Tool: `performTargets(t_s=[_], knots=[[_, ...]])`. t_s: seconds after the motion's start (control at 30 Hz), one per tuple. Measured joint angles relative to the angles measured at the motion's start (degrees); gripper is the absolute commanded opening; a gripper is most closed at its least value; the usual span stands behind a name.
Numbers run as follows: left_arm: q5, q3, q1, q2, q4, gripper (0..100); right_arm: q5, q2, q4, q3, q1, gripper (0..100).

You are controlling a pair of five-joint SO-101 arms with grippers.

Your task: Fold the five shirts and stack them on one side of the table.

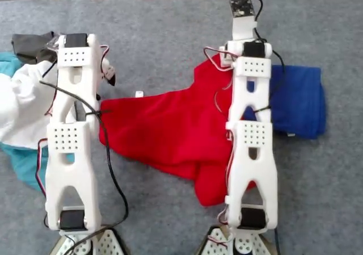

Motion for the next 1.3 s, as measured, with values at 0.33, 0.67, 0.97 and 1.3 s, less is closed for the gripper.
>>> performTargets(t_s=[0.33, 0.67, 0.97, 1.3], knots=[[-0.79, 16.26, 1.23, -11.78, 0.00, 22, 2.46, 0.00, 0.00, 0.00, 0.00, 1.6], [-1.05, 19.43, 0.79, -9.49, -2.37, 22, 2.46, 0.00, 0.00, 0.00, 0.00, 1.6], [-0.97, 16.97, -0.44, -6.68, -2.73, 22, 2.46, 0.00, 0.00, 0.00, 0.00, 1.6], [-0.97, 12.13, -1.05, -6.42, -0.35, 22, 2.46, 0.00, 0.00, 0.00, 0.00, 1.6]])
